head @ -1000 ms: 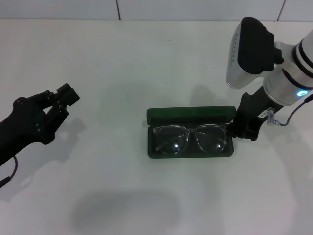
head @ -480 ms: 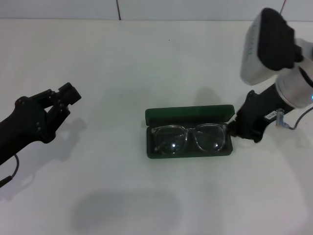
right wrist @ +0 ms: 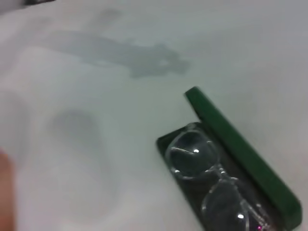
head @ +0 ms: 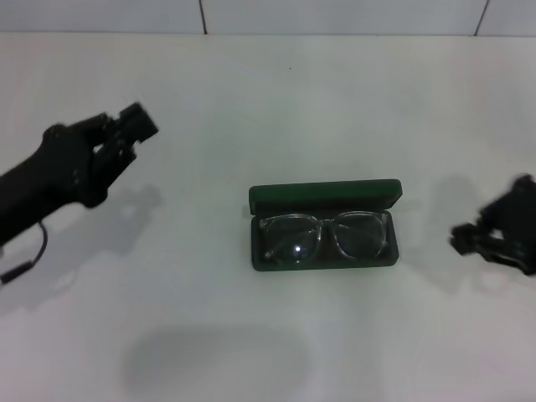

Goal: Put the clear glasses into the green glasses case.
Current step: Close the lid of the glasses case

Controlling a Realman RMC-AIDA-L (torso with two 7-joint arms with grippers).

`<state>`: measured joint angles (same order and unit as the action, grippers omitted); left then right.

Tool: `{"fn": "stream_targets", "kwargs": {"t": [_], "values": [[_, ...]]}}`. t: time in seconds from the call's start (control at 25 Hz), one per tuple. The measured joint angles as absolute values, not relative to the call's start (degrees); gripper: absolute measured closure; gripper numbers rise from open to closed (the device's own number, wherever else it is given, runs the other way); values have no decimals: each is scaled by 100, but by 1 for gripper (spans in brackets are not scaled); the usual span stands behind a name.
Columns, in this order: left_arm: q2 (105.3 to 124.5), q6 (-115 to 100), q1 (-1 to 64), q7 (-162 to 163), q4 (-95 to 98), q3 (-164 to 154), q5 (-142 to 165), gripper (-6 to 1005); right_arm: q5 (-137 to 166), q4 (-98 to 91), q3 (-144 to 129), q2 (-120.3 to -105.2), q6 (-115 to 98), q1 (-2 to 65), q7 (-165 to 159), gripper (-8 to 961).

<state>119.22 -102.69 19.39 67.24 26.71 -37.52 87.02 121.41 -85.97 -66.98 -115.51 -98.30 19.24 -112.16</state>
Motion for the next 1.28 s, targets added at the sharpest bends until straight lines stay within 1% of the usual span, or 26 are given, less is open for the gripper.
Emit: {"fn": "stream_targets", "kwargs": {"t": [0.12, 0.24, 0.36, 0.52, 0.6, 0.72, 0.84, 0.96, 1.04, 1.16, 1.2, 1.28], "values": [[11866, -10327, 2141, 7043, 2773, -3757, 8728, 768, 11713, -8367, -6104, -11561, -10073, 1506, -10649, 860], [11800, -10333, 2255, 7515, 3012, -3772, 8759, 766, 10792, -7721, -5387, -11551, -10258, 1278, -10094, 859], [11755, -10322, 2373, 7817, 3226, -3784, 8946, 765, 10004, -6853, -4456, -11501, -10725, 1316, -9577, 858], [11701, -10135, 3028, 8223, 3322, -3795, 9711, 762, 9671, -6110, -3116, -11308, -11522, 1357, -9165, 857], [11719, -9888, 3362, 8365, 3297, -3852, 10087, 761, 9663, -6007, -2400, -11290, -11718, 1339, -9135, 856], [11752, -9551, 3633, 8496, 3290, -4037, 10420, 760, 9641, -5943, -2217, -11312, -11680, 1330, -9037, 855], [11771, -9262, 3790, 8535, 3258, -4456, 10551, 758, 9568, -5707, -2170, -11344, -11566, 1330, -8805, 763], [11899, -8784, 3896, 8555, 3209, -4886, 10581, 757, 9549, -5293, -2152, -11321, -11346, 1329, -8577, 671], [11958, -8506, 3932, 8583, 3139, -5079, 10545, 700, 9566, -5084, -2148, -11311, -11218, 1306, -8410, 616], [11973, -8265, 4048, 8546, 2831, -5197, 10423, 615, 9570, -4937, -2122, -11313, -11147, 1282, -8244, 534], [11976, -8207, 4110, 8516, 2714, -5211, 10380, 587, 9568, -4917, -2104, -11313, -11142, 1278, -8233, 535], [11984, -8109, 4200, 8434, 2548, -5224, 10310, 588, 9555, -4898, -2080, -11309, -11138, 1273, -8226, 536]]}}
